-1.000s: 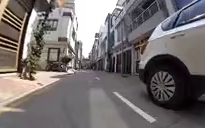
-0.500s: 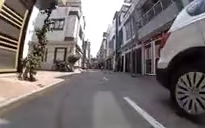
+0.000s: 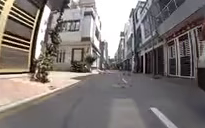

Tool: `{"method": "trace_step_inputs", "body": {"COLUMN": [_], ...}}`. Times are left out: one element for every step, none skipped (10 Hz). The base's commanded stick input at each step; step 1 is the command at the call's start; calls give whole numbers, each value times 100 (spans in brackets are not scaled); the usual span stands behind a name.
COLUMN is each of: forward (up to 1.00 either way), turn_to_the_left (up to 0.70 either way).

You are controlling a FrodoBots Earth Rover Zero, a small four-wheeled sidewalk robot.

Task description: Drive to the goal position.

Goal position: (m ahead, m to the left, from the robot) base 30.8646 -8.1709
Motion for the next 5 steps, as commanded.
{"method": "trace_step_inputs", "body": {"forward": [100,100,100,100,100], "turn_to_the_left": [-40,-40,-40,-40,-40]}}
